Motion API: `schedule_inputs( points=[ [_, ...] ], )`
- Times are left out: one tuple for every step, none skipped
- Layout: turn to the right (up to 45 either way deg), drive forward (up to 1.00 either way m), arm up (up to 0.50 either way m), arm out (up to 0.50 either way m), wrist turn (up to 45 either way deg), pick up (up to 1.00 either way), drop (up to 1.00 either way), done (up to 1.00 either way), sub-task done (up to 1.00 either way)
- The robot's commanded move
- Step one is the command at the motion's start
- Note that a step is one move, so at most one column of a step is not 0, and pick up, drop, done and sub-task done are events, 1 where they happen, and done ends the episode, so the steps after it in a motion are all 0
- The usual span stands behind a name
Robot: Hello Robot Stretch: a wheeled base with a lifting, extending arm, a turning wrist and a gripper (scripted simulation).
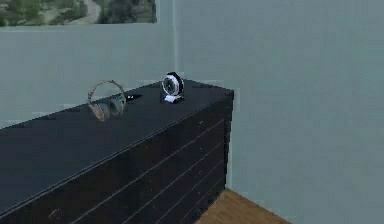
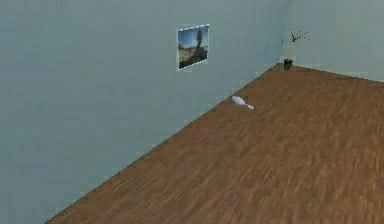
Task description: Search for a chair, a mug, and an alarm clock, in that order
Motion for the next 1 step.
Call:
schedule_inputs(
  points=[
    [0.0, 0.2, 0.0, 0.0, 0.0, 0.0, 0.0, 0.0, 0.0]
  ],
)
